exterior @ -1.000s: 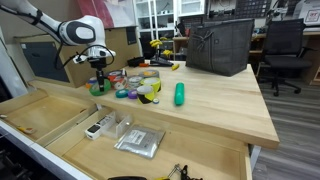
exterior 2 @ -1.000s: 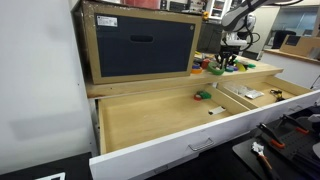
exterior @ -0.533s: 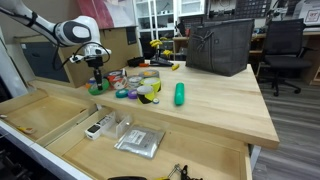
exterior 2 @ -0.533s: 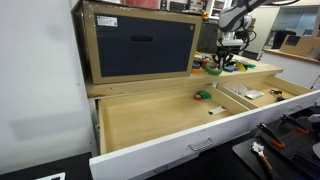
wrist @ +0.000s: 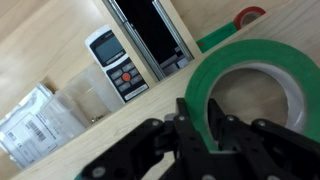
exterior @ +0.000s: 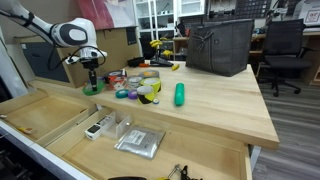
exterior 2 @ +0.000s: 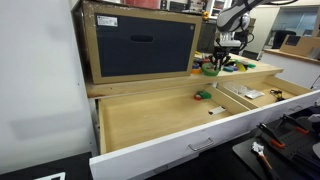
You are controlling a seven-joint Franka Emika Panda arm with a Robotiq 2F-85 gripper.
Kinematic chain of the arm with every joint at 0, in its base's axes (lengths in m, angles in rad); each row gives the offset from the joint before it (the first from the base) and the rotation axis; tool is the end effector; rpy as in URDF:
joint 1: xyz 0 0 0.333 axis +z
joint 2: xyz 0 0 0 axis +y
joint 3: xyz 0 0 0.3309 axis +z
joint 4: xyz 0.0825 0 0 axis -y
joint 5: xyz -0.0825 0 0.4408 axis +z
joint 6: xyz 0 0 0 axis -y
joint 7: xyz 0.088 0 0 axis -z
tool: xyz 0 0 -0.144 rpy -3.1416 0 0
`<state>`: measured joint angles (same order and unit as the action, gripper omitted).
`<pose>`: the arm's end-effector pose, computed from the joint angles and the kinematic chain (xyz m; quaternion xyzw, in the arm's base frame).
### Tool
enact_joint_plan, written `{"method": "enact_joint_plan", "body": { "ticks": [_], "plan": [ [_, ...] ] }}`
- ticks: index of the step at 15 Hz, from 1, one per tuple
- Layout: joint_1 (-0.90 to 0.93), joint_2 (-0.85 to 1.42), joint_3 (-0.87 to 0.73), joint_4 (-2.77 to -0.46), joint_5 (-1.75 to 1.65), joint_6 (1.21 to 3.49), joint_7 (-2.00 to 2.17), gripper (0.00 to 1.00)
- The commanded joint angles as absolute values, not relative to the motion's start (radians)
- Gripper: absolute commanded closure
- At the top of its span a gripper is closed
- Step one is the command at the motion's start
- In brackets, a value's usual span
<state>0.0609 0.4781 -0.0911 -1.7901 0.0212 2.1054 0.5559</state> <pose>0.6799 -0.0169 0.2138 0.9534 -0.2905 -0.0742 0.0330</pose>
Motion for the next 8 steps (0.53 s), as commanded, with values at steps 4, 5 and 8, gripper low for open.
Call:
{"method": "enact_joint_plan", "body": {
  "ticks": [4, 5, 8],
  "plan": [
    [0.027, 0.455, -0.106, -1.842, 0.062, 2.116, 0.544, 0.94],
    [0.018, 0.462, -0.112, -1.841, 0.065, 2.114, 0.546, 0.94],
    [-0.006, 0.48, -0.131, -1.839, 0.063, 2.113, 0.554, 0.94]
  ]
}}
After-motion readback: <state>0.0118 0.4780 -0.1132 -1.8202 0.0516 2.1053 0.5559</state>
